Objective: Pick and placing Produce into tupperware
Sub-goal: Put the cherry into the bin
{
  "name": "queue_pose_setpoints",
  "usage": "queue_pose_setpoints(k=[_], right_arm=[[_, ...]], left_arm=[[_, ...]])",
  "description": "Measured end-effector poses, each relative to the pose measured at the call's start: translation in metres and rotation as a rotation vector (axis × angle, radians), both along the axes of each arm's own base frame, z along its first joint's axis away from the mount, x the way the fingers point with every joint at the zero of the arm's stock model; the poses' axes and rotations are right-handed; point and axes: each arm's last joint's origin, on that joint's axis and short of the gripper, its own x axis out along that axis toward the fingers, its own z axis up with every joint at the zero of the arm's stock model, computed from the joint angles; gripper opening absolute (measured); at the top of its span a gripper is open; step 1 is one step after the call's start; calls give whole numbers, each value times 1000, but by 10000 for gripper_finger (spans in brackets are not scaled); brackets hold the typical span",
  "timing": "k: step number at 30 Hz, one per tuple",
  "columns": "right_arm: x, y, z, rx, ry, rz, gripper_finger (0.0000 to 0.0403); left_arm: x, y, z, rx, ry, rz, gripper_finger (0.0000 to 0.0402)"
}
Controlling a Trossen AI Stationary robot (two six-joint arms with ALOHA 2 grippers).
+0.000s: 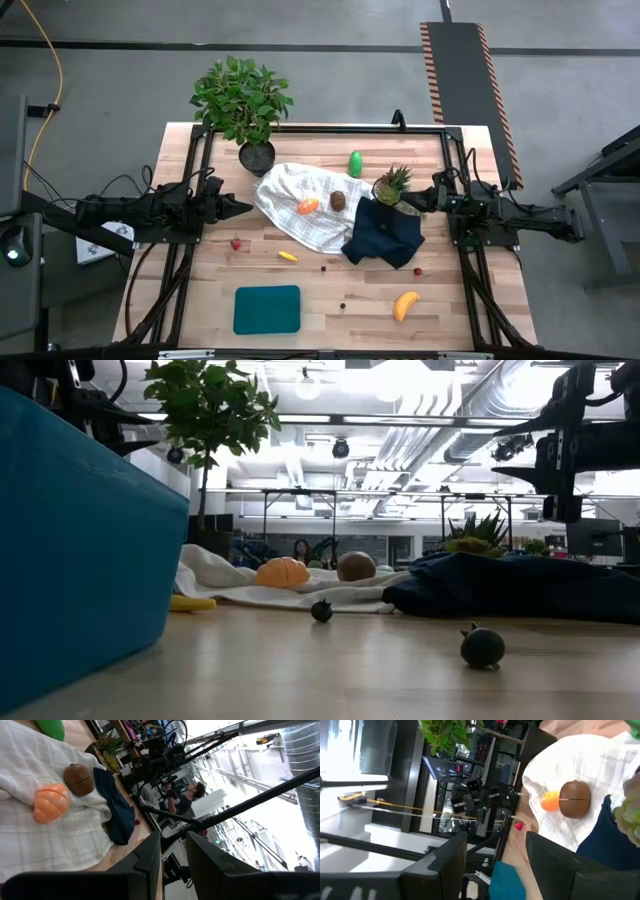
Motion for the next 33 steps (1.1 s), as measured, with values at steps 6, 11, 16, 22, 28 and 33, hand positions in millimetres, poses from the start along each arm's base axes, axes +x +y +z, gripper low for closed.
queue_pose_setpoints(k=[6,11,16,22,28,33], right_arm=[[0,0,4,-91,-22,-4,197],[-3,2,19,-172,-76,21,177],[-6,2,33,-207,-123,24,105],[-7,5,38,-158,-159,98,15],[-12,5,53,-138,-324,99,19],[-31,5,84,-313,-670,-57,33]], left_arm=[[0,0,0,-4,-1,-8,83],[0,0,0,-4,0,-4,83],[0,0,0,0,0,-3,83],[0,0,0,12,2,-2,83],[0,0,0,12,1,-4,83],[0,0,0,24,2,2,83]])
